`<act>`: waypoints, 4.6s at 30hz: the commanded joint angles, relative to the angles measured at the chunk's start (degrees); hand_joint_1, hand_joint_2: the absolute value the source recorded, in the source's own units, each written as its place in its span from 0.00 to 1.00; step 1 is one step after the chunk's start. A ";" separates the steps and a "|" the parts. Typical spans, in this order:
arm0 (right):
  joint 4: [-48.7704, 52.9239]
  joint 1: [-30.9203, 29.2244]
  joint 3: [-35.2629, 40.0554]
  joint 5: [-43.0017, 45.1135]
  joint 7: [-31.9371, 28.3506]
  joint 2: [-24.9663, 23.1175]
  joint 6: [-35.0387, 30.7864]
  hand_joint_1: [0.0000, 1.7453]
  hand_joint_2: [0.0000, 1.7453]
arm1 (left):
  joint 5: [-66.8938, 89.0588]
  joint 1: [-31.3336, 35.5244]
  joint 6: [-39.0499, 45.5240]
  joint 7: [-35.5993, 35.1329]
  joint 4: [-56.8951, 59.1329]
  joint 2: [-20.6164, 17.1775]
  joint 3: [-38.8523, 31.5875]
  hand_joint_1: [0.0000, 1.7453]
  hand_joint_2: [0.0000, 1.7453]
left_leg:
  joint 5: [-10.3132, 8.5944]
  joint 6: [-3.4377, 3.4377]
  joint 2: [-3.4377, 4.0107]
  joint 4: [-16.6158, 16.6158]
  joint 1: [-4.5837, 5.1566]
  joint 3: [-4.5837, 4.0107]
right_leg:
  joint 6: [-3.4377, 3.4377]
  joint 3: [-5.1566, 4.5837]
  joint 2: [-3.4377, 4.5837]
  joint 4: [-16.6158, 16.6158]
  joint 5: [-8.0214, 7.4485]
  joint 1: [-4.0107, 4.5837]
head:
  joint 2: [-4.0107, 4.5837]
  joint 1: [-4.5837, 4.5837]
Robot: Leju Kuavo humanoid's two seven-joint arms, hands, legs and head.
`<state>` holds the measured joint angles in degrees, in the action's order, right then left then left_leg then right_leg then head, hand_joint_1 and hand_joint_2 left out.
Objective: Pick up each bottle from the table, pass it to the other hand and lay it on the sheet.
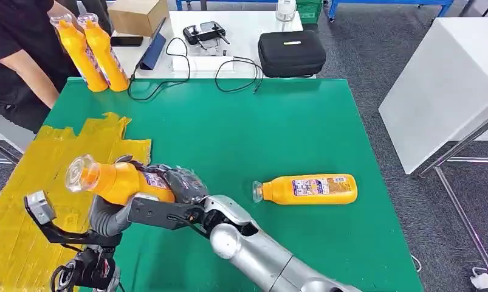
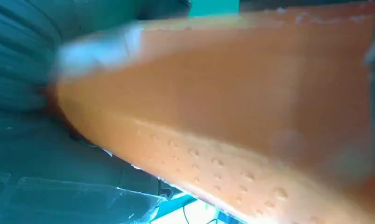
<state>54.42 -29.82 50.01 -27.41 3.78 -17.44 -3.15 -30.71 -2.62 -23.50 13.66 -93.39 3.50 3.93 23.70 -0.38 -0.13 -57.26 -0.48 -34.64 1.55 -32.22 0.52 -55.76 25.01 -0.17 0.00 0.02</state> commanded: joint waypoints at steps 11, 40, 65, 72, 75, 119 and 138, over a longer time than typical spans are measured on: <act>6.66 1.41 -1.16 0.24 0.11 6.05 -1.50 0.00 0.00 | 3.01 0.14 0.91 2.86 -1.87 1.98 -3.16 1.00 1.00 | 0.03 0.00 -0.13 0.01 -0.03 0.11 | 0.00 0.17 -0.17 0.06 0.05 0.03 | 0.00 -0.02; 43.34 25.90 -20.89 -3.94 -7.38 19.76 -5.80 0.00 0.00 | 117.42 10.14 50.35 -4.24 21.27 -19.08 -1.32 1.00 1.00 | -0.02 0.00 -0.22 0.11 0.06 0.25 | -0.01 0.25 -0.26 0.08 0.07 -0.05 | 0.00 0.00; 40.30 24.10 -21.61 -2.36 -8.49 19.19 -3.44 0.00 0.00 | 99.52 8.89 37.00 9.01 30.58 -21.37 1.92 0.00 0.00 | 0.03 0.00 0.11 0.05 0.02 0.18 | -0.01 0.19 0.00 0.04 0.02 -0.01 | 0.00 -0.02; 40.28 24.77 -22.51 -6.58 -6.64 20.56 -4.31 0.00 0.00 | 94.63 5.83 35.29 10.64 25.19 -21.51 -0.98 0.00 0.00 | 0.10 -0.01 0.16 0.03 -0.02 0.27 | -0.01 0.30 0.06 0.07 0.03 0.04 | 0.00 -0.02; 41.09 25.59 -23.67 -8.17 -6.12 21.40 -4.55 0.00 0.00 | 92.72 4.62 36.37 11.49 22.73 -20.40 -3.49 0.00 0.00 | 0.05 -0.01 0.12 0.03 -0.01 0.15 | 0.00 0.18 0.04 0.05 0.01 0.02 | 0.00 0.00; 37.26 31.52 -38.76 -33.33 5.72 36.51 4.65 0.00 1.00 | 26.07 -1.61 6.95 13.94 -5.90 2.26 -22.40 0.00 0.00 | 0.08 -0.20 -0.01 0.04 0.23 0.17 | 0.02 0.19 -0.07 0.10 0.01 -0.22 | 0.00 -0.04; 9.33 11.07 -29.55 -35.45 6.17 32.98 11.33 0.00 1.00 | 23.75 1.99 6.87 12.76 -3.10 0.96 -20.79 0.00 0.00 | 0.04 -0.25 0.21 0.07 0.19 0.31 | 0.06 0.32 0.13 0.14 -0.10 -0.17 | 0.00 -0.04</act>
<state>81.08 -8.28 14.16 -62.20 9.75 18.47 6.36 -6.01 -3.39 -16.83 26.89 -100.11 4.50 -17.70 23.68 -0.65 -0.14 -57.26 -0.24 -34.58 1.64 -32.11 0.48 -55.74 24.96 -0.39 0.00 -0.02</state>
